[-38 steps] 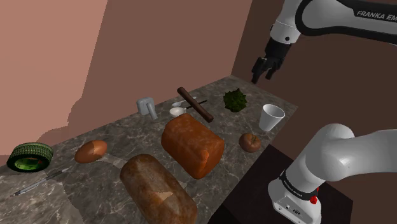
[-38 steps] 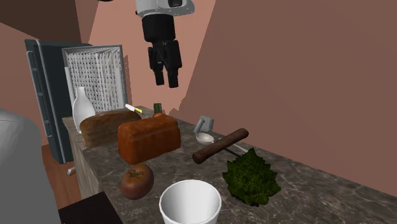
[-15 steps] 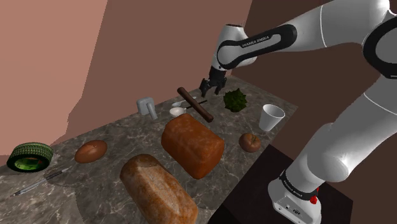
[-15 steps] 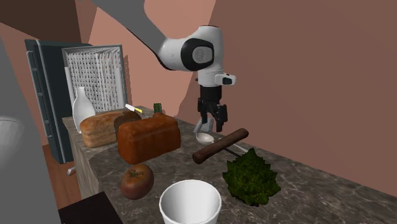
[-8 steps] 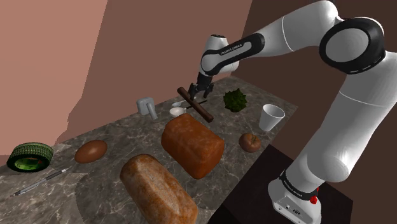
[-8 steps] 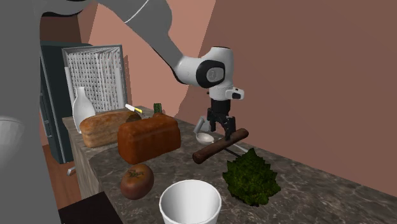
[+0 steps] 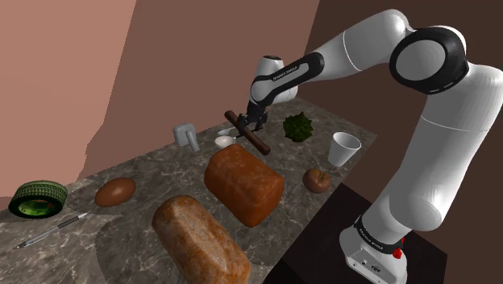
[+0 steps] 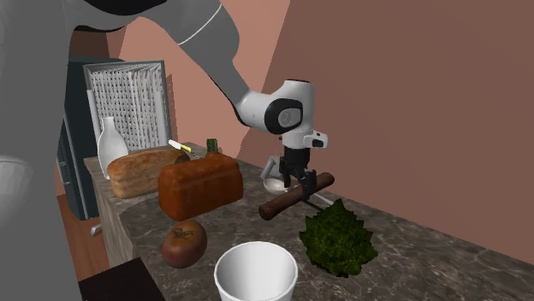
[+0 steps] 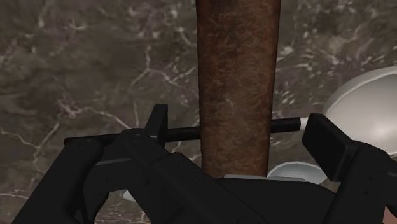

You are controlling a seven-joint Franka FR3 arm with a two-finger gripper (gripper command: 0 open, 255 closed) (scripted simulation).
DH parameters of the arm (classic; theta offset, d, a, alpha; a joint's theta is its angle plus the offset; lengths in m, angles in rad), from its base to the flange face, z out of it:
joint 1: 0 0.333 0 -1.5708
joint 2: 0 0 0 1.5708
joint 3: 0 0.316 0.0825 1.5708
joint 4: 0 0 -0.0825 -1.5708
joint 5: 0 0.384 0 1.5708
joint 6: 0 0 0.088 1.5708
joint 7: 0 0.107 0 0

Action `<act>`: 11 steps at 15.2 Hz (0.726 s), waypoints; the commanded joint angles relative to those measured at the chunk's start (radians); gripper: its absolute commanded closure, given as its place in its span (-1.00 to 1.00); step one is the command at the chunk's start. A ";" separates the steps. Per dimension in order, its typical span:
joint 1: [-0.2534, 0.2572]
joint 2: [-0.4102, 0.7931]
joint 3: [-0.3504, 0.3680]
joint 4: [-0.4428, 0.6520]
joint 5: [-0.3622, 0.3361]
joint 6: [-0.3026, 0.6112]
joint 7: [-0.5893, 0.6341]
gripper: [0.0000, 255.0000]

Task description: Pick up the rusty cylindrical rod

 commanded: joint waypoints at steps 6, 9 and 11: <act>0.000 0.001 0.000 -0.003 0.001 0.005 -0.001 1.00; 0.000 0.000 0.000 -0.004 0.001 0.004 -0.001 1.00; 0.000 -0.006 0.000 0.001 -0.001 -0.007 0.002 1.00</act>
